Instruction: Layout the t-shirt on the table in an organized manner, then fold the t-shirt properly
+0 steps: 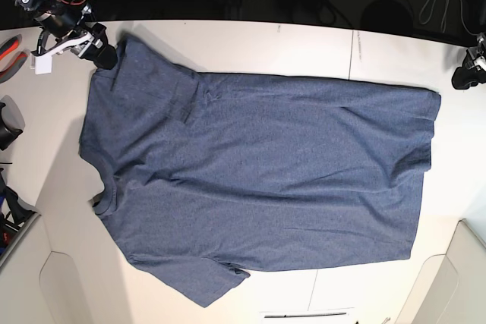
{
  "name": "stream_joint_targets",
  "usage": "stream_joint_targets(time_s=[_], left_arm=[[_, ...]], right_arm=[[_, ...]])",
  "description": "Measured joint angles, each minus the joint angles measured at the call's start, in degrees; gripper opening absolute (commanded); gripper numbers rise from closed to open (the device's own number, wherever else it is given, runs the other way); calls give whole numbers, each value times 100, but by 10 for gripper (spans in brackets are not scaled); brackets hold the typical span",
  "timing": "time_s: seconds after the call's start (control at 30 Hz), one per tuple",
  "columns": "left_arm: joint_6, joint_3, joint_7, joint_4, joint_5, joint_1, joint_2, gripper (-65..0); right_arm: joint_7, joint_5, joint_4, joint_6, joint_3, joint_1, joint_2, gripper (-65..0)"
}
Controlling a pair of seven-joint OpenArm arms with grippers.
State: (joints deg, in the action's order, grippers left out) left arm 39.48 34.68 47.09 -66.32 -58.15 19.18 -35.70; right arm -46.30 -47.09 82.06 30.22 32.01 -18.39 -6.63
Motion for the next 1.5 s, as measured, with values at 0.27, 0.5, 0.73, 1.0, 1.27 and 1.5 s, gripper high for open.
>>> stream_joint_targets(time_s=[0.27, 0.5, 0.73, 1.0, 1.27, 1.5], left_arm=[[0, 0, -2, 0, 2, 0, 0, -409], [0, 0, 0, 0, 2, 0, 0, -409], [-2, 0, 0, 0, 2, 0, 0, -409], [-59, 0, 0, 0, -2, -2, 31, -408], [-20, 0, -590, 0, 450, -15, 634, -332], [-24, 2, -907, 179, 1165, -509, 664, -332]], right_arm=[[68, 103, 11, 0, -284, 15, 61, -421], [33, 190, 4, -46, -284, 11, 61, -597], [63, 188, 4, -46, -284, 11, 61, -619], [63, 188, 4, -68, -284, 9, 61, -650], [61, 57, 4, -44, -284, 2, 61, -650], [59, 42, 0, -42, -284, 127, 63, -650]])
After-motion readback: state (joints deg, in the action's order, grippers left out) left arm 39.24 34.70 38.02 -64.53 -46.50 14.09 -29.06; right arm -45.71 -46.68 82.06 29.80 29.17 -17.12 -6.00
